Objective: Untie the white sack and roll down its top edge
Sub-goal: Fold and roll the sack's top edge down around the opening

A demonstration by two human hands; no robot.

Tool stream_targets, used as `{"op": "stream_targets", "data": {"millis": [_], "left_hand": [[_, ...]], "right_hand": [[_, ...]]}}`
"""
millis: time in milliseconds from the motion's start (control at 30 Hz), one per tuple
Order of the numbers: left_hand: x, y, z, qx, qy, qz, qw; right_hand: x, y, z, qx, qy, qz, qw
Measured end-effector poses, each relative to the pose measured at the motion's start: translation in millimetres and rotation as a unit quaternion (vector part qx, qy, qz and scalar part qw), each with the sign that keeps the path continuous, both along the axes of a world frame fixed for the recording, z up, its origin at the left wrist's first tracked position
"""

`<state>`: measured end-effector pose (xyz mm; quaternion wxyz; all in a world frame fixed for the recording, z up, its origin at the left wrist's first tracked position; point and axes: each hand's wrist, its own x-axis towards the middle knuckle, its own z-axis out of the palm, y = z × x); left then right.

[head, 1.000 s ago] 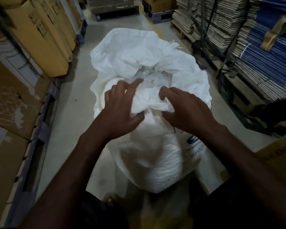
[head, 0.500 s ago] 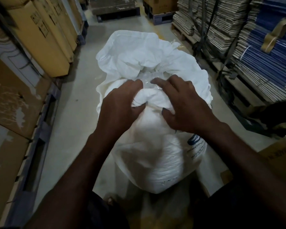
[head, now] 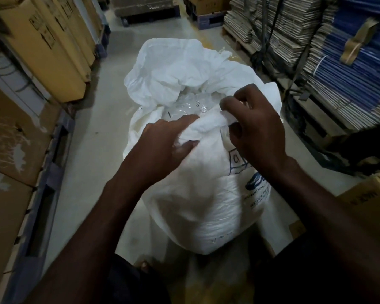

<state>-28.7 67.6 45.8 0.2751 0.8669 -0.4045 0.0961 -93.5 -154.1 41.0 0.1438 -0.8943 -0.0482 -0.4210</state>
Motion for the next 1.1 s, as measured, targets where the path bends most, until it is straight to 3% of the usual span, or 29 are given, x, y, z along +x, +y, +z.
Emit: {"op": "stream_targets", "data": {"millis": [167, 267, 367, 533, 600, 700, 967, 1100], "left_hand": [[3.6, -5.3, -6.1, -0.070, -0.134, 0.122, 0.981], [8.1, -2.9, -17.0, -0.081, -0.170, 0.171, 0.967], [7.6, -1.5, -20.7, -0.100, -0.160, 0.097, 0.977], [9.7, 2.8, -27.7, -0.066, -0.025, 0.014, 0.997], [8.3, 6.4, -33.1, -0.033, 0.027, -0.043, 0.998], [7.0, 9.1, -35.5, -0.060, 0.120, -0.064, 0.989], [11.1, 13.9, -31.9, -0.090, 0.098, -0.039, 0.990], [5.5, -1.9, -29.3, -0.065, -0.050, 0.073, 0.994]], "right_hand": [[4.6, 21.1, -5.9, -0.010, 0.017, 0.033, 0.999], [4.0, 27.5, -11.2, -0.012, 0.103, 0.090, 0.991], [1.4, 21.3, -17.3, 0.013, 0.154, 0.157, 0.975], [7.4, -0.5, -16.1, 0.023, 0.224, 0.174, 0.959], [9.4, -3.3, -14.6, 0.006, 0.180, 0.151, 0.972], [11.8, -4.5, -9.8, -0.015, 0.126, 0.176, 0.976], [6.8, -16.4, -18.3, 0.108, 0.305, 0.279, 0.904], [12.9, -9.0, -15.6, 0.110, 0.253, 0.198, 0.940]]}}
